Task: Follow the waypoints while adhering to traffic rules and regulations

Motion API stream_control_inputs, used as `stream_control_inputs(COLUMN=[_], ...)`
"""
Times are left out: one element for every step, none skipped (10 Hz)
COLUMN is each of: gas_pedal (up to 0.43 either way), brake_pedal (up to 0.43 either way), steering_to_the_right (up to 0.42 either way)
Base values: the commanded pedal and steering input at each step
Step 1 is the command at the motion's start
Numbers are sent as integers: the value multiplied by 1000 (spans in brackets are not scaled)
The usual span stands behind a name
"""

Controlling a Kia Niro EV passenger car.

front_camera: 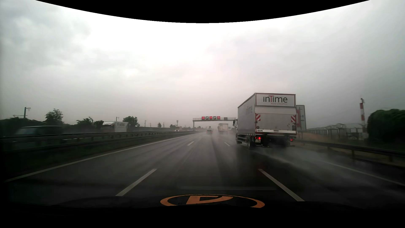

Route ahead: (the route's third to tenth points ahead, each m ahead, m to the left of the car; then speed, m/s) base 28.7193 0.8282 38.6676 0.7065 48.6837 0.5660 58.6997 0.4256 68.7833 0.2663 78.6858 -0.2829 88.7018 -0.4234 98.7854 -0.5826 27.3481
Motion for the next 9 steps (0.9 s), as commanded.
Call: stream_control_inputs(gas_pedal=[260,260,260,260,260,260,260,260,260], brake_pedal=[0,0,0,0,0,0,0,0,0], steering_to_the_right=[0,0,0,0,0,0,0,0,0])
